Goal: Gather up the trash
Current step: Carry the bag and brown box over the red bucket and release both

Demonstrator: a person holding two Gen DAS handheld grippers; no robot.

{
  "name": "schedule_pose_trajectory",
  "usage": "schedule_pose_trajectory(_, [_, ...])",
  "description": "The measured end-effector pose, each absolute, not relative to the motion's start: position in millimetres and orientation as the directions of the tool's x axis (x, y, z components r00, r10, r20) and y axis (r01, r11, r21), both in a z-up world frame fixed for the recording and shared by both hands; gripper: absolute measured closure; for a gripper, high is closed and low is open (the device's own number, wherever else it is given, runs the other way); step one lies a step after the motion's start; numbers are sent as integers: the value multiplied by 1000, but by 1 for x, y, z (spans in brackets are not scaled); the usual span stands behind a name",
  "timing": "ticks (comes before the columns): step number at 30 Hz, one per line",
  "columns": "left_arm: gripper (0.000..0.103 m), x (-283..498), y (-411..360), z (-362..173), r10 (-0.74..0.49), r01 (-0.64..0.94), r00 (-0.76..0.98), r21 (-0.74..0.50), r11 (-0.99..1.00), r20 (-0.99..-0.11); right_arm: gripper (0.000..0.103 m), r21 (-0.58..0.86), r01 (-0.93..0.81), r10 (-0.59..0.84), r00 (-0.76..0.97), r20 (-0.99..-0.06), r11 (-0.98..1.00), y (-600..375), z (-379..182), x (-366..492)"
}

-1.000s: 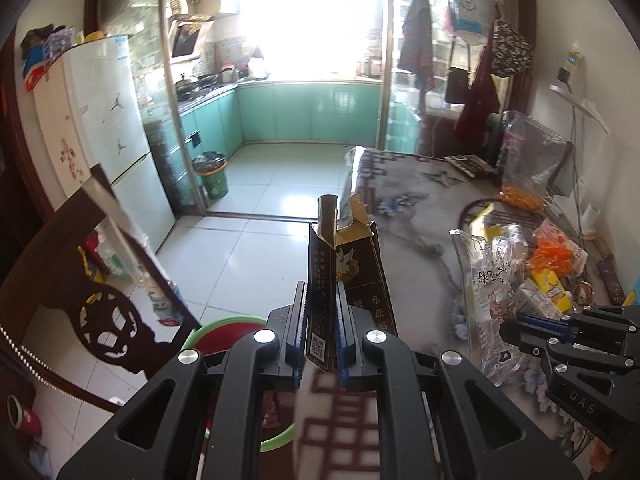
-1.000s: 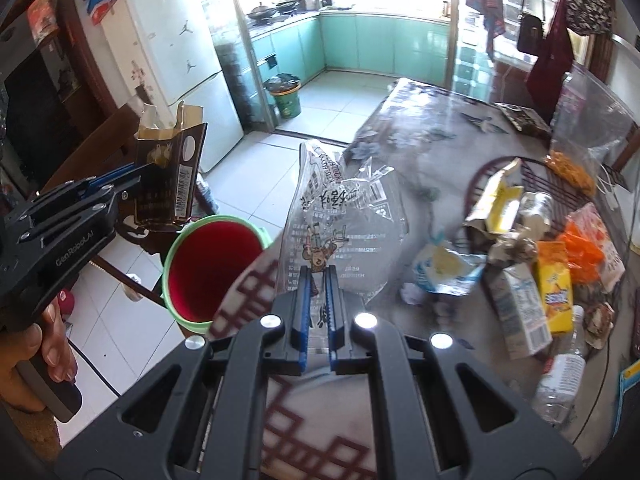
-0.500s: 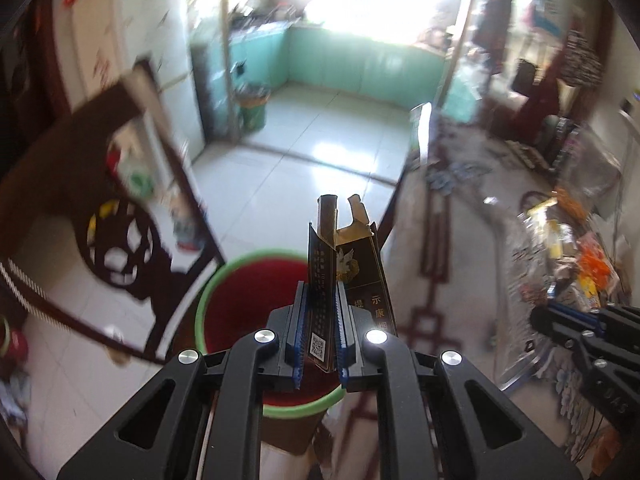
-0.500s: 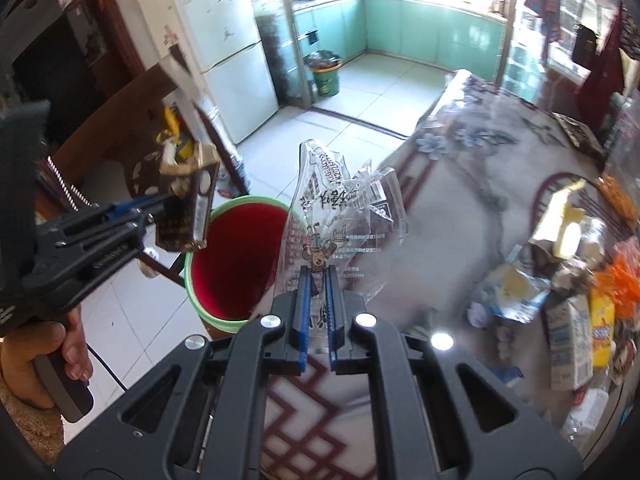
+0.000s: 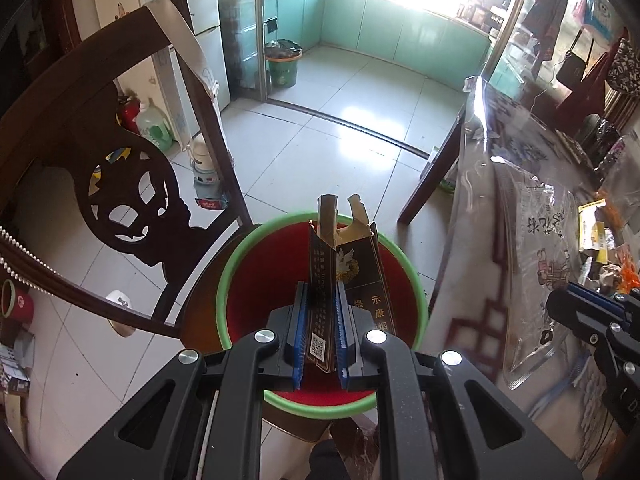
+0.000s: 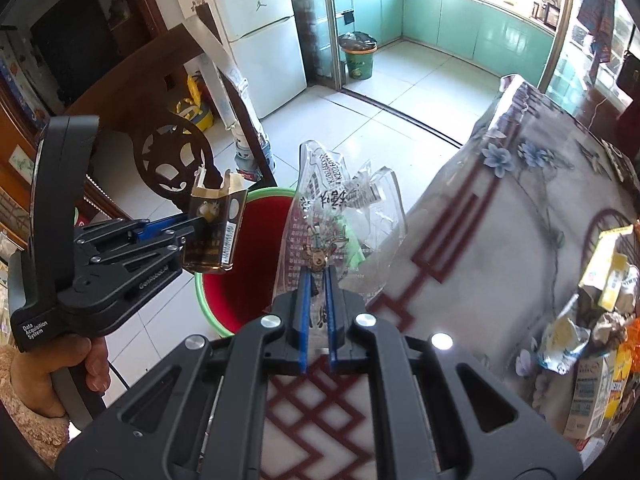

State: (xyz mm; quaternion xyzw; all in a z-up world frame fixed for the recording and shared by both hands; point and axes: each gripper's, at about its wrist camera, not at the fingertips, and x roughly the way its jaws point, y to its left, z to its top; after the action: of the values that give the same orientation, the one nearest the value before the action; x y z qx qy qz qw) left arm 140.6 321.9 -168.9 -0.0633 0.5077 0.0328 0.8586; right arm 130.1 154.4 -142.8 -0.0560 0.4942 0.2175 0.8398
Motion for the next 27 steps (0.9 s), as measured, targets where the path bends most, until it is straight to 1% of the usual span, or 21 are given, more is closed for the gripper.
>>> schedule_pose_trajectory(7, [93, 160, 322, -174, 8, -113, 473, -51, 992, -881, 96, 129, -428, 311, 389, -867, 895, 164, -154, 145])
schedule_pose_trajectory(23, [93, 180, 334, -200, 14, -129, 421, -45, 991, -907, 96, 157, -445, 316, 309, -897, 882, 188, -183, 170])
schedule_pose_trajectory(27, [93, 181, 338, -204, 14, -136, 412, -47, 990, -911, 92, 156, -447, 312, 300, -901, 881, 193, -186, 174])
